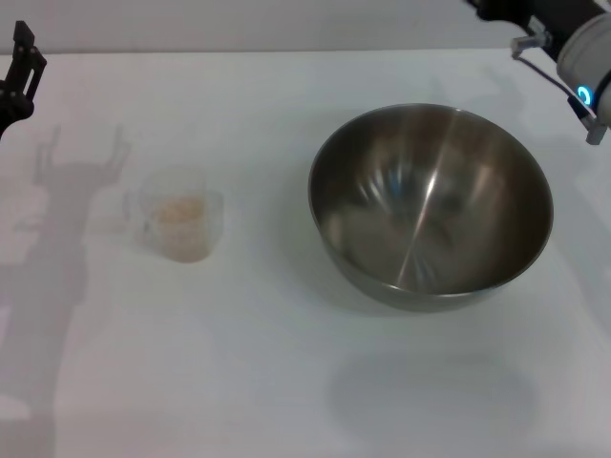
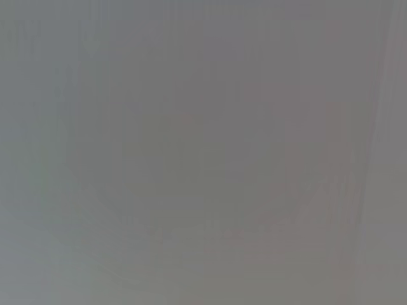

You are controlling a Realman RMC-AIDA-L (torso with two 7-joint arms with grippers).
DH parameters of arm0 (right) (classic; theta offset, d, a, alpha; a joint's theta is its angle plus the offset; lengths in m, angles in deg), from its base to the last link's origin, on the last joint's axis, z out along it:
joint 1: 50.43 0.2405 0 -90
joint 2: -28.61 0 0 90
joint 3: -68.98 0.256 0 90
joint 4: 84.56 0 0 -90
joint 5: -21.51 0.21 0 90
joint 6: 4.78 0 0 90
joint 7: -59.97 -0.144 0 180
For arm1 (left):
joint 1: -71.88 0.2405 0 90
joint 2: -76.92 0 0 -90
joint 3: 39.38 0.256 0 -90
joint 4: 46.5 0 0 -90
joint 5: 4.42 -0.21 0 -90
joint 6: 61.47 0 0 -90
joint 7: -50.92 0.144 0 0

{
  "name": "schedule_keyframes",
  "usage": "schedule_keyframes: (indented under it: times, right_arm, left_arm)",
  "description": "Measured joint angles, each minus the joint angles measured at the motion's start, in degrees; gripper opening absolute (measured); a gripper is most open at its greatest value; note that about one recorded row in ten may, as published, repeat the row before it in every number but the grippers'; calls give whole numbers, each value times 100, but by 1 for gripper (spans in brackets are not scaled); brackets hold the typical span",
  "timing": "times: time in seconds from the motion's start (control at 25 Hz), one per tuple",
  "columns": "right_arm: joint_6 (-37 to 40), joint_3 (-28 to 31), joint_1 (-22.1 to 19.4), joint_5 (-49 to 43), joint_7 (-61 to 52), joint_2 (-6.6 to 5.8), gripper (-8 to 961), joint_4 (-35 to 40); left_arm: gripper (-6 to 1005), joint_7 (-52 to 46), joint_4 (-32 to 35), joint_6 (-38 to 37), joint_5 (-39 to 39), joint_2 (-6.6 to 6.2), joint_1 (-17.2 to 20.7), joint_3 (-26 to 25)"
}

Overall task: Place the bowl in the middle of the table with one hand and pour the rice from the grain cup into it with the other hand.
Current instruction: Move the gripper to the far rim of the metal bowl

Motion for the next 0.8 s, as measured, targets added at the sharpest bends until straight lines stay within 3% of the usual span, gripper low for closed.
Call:
schedule_keyframes:
  times: [0.04,0.08,0.2,0.24,0.28,0.4,0.44,0.48,0.64,0.8]
  right_arm:
    - [-1287,225,101,30,-45,-12,826,513]
    - [-1287,225,101,30,-45,-12,826,513]
    - [-3009,620,302,202,-56,-17,826,1140]
    - [-4076,974,455,423,-49,-28,826,1453]
    - [-4076,974,455,423,-49,-28,826,1453]
    - [-5760,1797,820,722,-16,-38,827,1719]
    - [-6785,2344,1105,821,21,-51,827,1721]
    - [-6785,2344,1105,821,21,-51,827,1721]
    - [-8254,3398,1657,873,451,-68,827,1390]
    - [-8609,3691,1868,862,668,-105,827,1005]
  left_arm:
    - [859,-57,1,4,0,0,2,-33]
    - [859,-57,1,4,0,0,2,-33]
    - [859,-200,4,6,-1,-9,7,-49]
    - [859,-216,5,7,0,-14,10,-59]
    - [859,-224,6,7,0,-15,12,-83]
    - [859,-226,6,13,0,-15,12,-115]
    - [859,-227,6,15,0,-14,10,-117]
    - [859,-227,6,17,0,-14,5,-119]
    - [859,-229,9,22,0,-11,-21,-122]
    - [859,-229,14,46,-1,-10,-40,-122]
